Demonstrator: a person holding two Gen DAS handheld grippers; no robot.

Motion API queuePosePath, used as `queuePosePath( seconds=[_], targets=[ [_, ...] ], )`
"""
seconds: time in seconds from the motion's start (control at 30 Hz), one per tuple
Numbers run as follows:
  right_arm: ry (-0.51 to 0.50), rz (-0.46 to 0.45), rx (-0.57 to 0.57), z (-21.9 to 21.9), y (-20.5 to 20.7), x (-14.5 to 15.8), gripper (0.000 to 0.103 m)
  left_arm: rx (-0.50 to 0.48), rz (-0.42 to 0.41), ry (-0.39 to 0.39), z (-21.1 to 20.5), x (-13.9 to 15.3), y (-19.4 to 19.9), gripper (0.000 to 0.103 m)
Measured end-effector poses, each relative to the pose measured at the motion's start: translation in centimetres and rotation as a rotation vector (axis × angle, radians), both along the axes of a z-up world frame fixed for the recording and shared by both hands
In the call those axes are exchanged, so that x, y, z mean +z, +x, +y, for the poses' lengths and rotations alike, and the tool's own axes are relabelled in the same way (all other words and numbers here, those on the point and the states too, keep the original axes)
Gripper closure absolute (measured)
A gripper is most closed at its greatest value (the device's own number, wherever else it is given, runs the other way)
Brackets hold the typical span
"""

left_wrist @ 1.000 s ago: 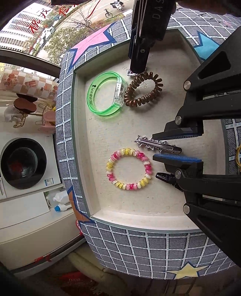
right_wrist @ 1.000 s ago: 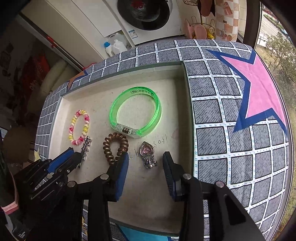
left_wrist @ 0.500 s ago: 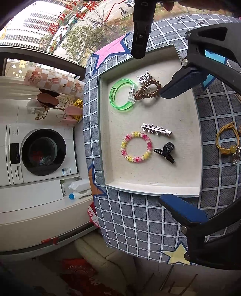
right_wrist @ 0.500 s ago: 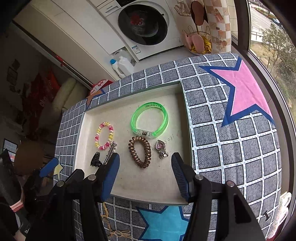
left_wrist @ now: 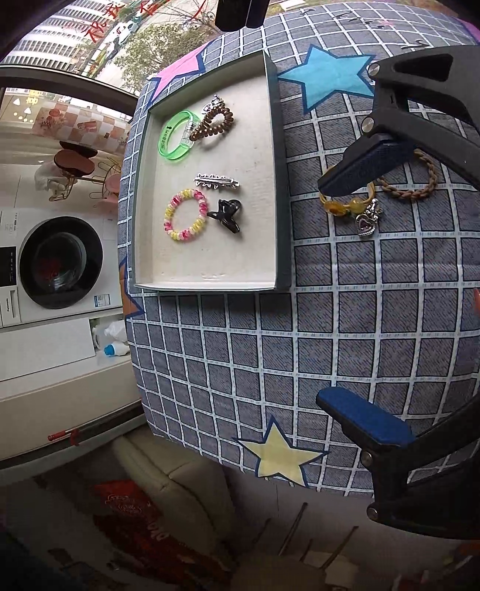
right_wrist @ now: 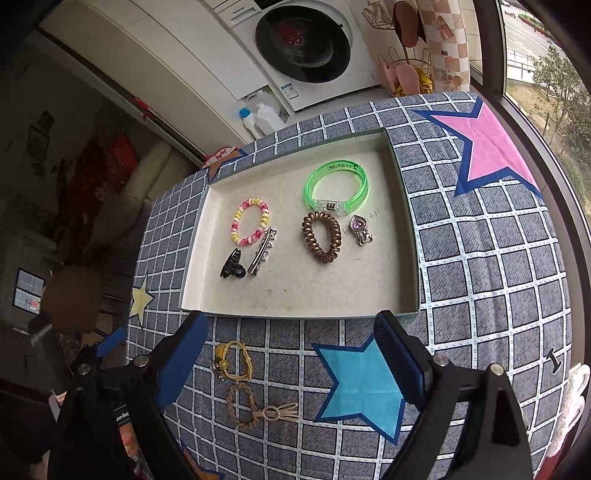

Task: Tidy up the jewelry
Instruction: 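Move the left tool to the pink heart pendant while the right tool approaches the cream bunny-ear clip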

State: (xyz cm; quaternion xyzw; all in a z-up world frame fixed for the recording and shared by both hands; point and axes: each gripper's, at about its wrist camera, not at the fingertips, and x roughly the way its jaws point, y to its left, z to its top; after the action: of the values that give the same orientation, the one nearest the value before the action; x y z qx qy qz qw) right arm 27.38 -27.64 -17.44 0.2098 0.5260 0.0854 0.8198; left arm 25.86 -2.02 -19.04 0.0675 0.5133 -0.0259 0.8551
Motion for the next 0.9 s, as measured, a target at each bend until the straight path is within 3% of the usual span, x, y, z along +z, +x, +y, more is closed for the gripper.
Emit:
queuePosePath(
  seconds=[0.17,0.57,0.9],
  targets=[
    [-0.043,0.043,0.051,2.0,-1.9,-1.0,0.010,0.005,0.057,0.007,1.1,-2.1,-1.4,0.000],
    [-0.194,0.166,0.129,5.5,-5.3,-5.6,0.010,-0.103,0.141,-0.055,0.0,-5.3,-2.6,0.000],
    [-0.286,0.174,0.212,7.3,-6.5,-7.6,0.010,-0.157,0.172,-0.032,-1.3,-7.2,-2.0,0.000]
  ],
)
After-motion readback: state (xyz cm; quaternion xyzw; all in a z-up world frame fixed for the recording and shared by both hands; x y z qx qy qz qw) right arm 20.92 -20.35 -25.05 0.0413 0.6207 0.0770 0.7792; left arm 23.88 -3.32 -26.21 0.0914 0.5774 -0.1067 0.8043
